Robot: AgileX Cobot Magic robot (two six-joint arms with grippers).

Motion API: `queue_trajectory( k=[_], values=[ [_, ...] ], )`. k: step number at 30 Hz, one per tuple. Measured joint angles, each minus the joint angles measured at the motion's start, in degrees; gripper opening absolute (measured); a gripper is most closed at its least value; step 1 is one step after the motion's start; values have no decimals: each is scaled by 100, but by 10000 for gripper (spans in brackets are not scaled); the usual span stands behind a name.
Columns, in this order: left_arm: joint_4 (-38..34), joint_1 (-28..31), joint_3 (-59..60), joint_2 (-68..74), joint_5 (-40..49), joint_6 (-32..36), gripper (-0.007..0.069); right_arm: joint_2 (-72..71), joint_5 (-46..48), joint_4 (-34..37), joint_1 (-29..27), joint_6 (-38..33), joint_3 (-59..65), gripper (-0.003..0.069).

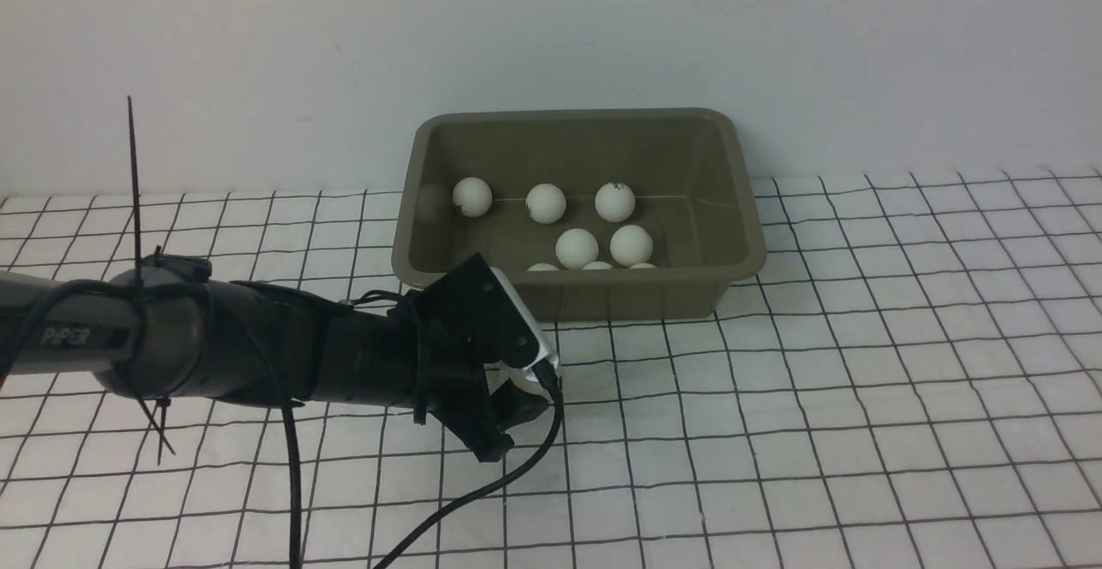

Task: Put the table tennis balls into the box on the white checkered tablecloth.
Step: 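Reach for and grasp a ping pong ball on the table beside the basket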

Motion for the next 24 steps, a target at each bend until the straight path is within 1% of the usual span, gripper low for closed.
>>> queue_trajectory(
  k=[9, 16, 24],
  values=[
    [-1, 0, -198, 31, 5, 17, 492, 0, -6, 0, 0, 0, 0, -18],
    [-1, 7, -209, 333, 11, 58, 492, 0, -78, 0, 0, 0, 0, -18],
    [-1, 7, -479, 650, 37, 20, 492, 0, -104, 0, 0, 0, 0, -18]
  ],
)
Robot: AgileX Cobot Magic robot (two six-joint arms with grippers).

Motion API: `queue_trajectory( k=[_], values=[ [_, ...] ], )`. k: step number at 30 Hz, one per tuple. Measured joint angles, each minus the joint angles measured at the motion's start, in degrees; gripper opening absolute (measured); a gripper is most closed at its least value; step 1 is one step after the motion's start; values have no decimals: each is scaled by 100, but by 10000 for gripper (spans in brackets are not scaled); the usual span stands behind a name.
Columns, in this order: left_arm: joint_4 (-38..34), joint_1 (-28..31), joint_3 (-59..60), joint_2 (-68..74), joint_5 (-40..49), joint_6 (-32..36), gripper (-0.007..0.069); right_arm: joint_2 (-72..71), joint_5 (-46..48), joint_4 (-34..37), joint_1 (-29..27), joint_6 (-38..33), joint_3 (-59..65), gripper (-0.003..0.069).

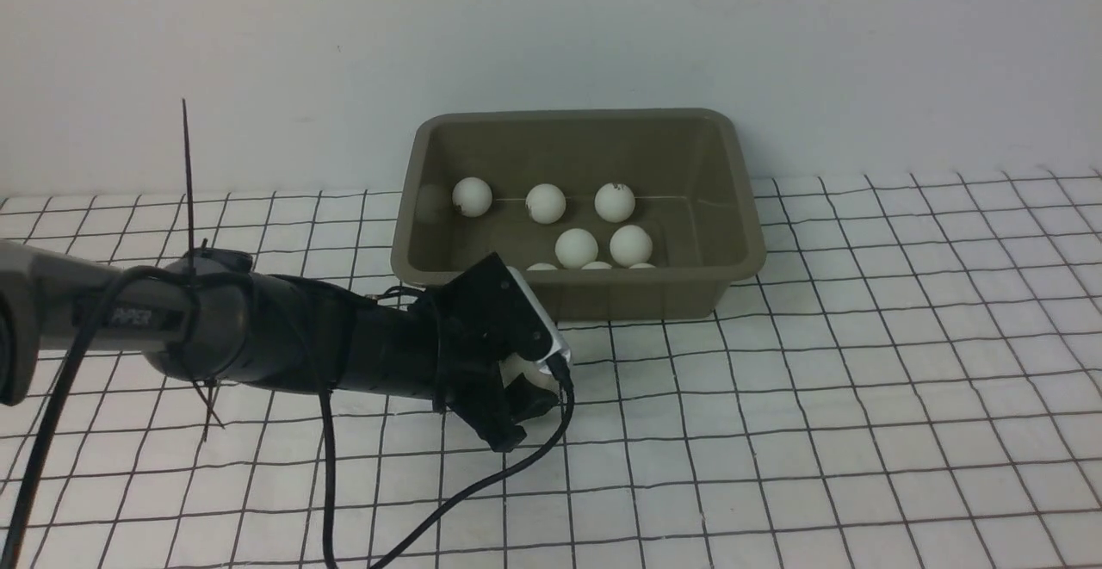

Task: Put the table tennis balls into the box on the white checkered tablecloth.
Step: 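Reach for and grasp a ping pong ball on the table beside the basket, then drop the ball into the bin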

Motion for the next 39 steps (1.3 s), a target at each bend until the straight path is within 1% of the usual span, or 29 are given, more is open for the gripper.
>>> queue_trajectory(
  k=[5, 8, 10, 12, 17, 21, 27, 35, 39],
  values=[
    [0, 0, -112, 86, 12, -29, 489, 0, -12, 0, 0, 0, 0, -18],
    [-4, 0, -119, 94, 8, -65, 435, 0, -12, 0, 0, 0, 0, -18],
    [-4, 0, -119, 94, -6, -93, 376, 0, -12, 0, 0, 0, 0, -18],
    [-4, 0, -119, 94, -6, -108, 344, 0, -12, 0, 0, 0, 0, -18],
    [-4, 0, -119, 1, -6, -444, 345, 0, -31, 0, 0, 0, 0, -18],
    [1, 0, -93, -308, 11, -970, 345, 0, -135, 0, 0, 0, 0, -18],
    [83, 0, 174, -687, 413, -1562, 345, 0, -372, 0, 0, 0, 0, -18],
    [216, 0, 660, -700, 471, -1686, 345, 0, -491, 0, 0, -18, 0, -18],
    [325, 0, 758, -822, 1182, -1866, 345, 0, -491, 0, 0, -18, 0, -18]
  ],
)
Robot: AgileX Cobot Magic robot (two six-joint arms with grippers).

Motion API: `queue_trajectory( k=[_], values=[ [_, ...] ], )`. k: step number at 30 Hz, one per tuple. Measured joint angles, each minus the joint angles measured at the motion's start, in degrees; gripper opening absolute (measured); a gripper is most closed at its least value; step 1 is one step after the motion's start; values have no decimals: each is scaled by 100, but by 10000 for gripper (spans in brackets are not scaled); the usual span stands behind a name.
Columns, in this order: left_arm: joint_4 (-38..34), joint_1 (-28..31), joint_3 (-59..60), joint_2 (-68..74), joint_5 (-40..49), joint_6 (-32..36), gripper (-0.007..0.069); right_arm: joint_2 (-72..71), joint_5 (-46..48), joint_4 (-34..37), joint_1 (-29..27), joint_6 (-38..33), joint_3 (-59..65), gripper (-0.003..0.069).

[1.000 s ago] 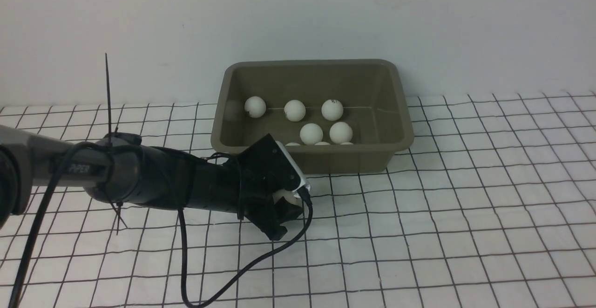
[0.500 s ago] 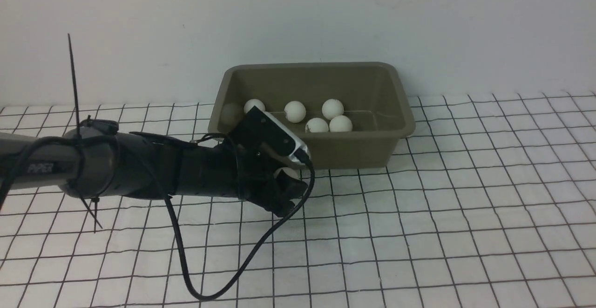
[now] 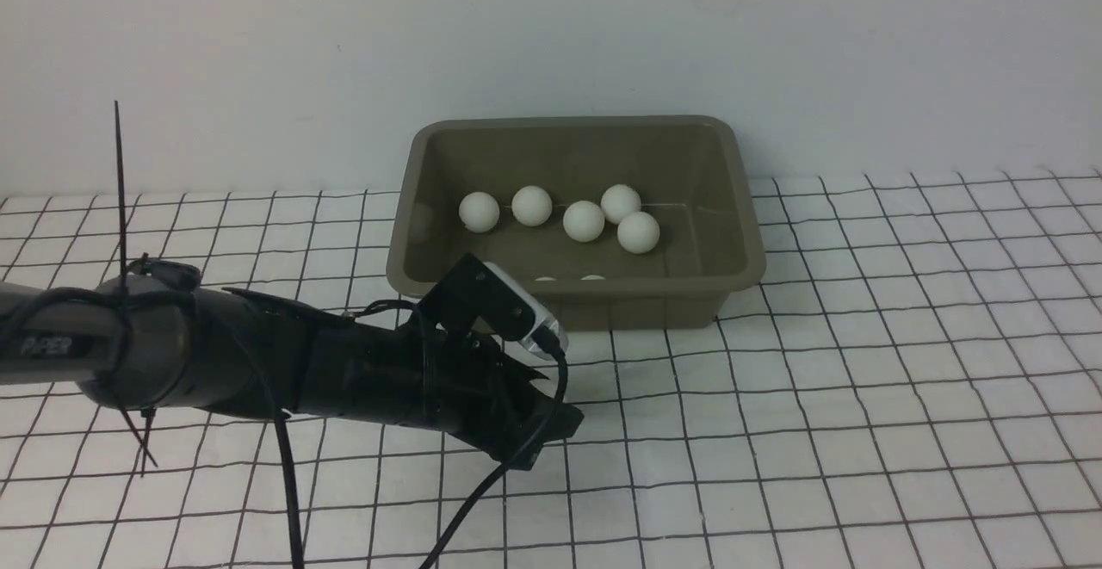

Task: Put the table tennis balls into the box on the white checkered tablecloth.
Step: 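Drop the ball into the bin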

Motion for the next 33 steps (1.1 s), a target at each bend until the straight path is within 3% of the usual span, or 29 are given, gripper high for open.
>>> queue_trajectory(
  k=[4, 9, 18, 28, 33],
  values=[
    [-108, -39, -131, -389, 68, -35, 345, 0, 0, 0, 0, 0, 0, -18],
    [-245, -39, -1089, -450, -1281, 108, 345, 0, 0, -7, 0, 0, 0, -18],
    [-325, -39, -2934, 857, -2158, 120, 345, 0, 0, -72, 0, 0, 0, -18],
    [-330, -39, -3180, 1374, -2049, 485, 346, 0, 0, -87, 0, 0, 0, -18],
    [-330, -39, -3187, 1374, -2004, 363, 421, 0, 0, -87, 0, 0, 0, -18]
  ],
)
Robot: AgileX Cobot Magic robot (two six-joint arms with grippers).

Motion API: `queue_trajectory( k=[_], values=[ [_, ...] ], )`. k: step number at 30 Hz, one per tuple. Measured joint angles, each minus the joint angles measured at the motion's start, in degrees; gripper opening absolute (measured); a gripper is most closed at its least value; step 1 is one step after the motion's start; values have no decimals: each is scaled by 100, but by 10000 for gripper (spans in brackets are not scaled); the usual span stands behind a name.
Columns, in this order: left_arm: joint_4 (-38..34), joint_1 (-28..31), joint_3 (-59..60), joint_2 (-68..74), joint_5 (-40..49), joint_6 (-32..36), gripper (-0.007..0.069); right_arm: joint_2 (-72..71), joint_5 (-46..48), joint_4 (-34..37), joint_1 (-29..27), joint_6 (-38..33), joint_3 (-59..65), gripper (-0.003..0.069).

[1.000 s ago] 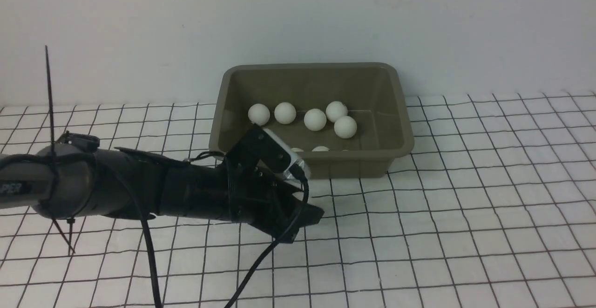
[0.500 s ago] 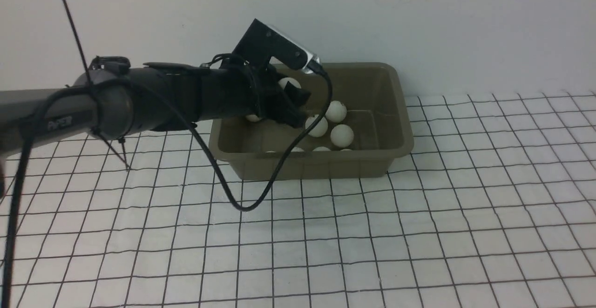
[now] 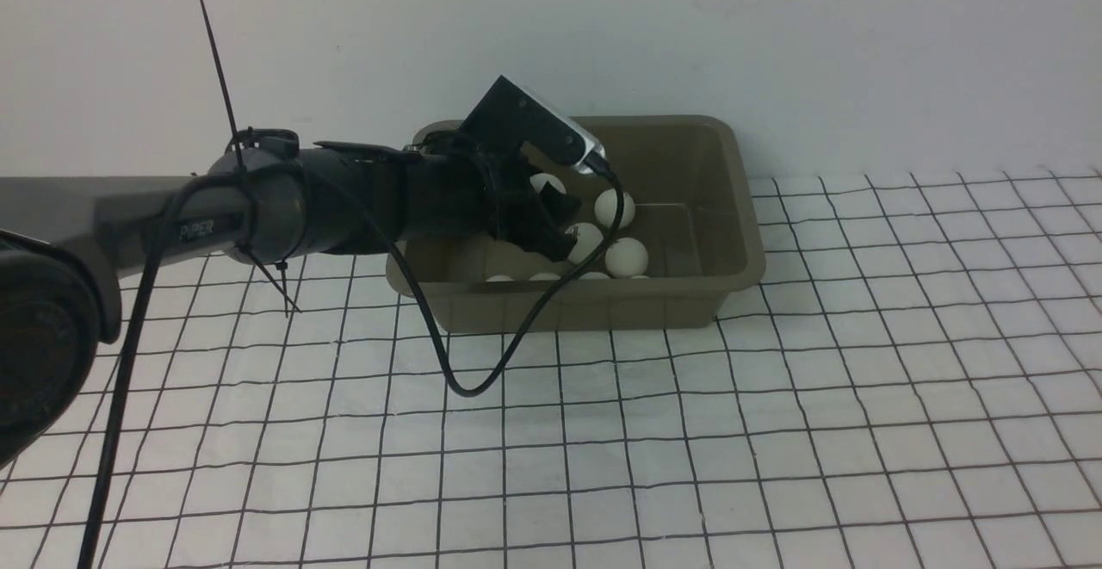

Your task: Put the table tennis balls into the box on the white checkered tablecloth.

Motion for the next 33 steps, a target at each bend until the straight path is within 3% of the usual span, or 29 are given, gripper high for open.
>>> queue_trajectory(
  k=[5, 13, 16, 18, 21, 29, 33],
  values=[
    [0, 0, -7, 0, -132, -180, 483, 0, 5, 0, 0, 0, 0, -18],
    [0, 0, 11, -184, -240, -333, 477, 0, 5, -110, 0, 0, 0, -18],
    [6, 0, 23, -922, -253, -511, 344, 0, 5, -310, 0, 0, 0, -18],
    [-7, 0, 105, -1607, -274, -593, 181, 0, 5, -527, 0, 0, 0, -18],
    [-26, 0, 602, -2721, -553, -509, 28, 0, 5, -1003, 0, 0, 0, -18],
    [-60, 0, 3493, -5927, -1456, 105, -4, 0, -26, -2461, 0, 0, 0, -18],
    [-67, 0, 4545, -7834, -1667, -16, -4, 0, -182, -3433, 0, 67, 0, -18]
  ],
)
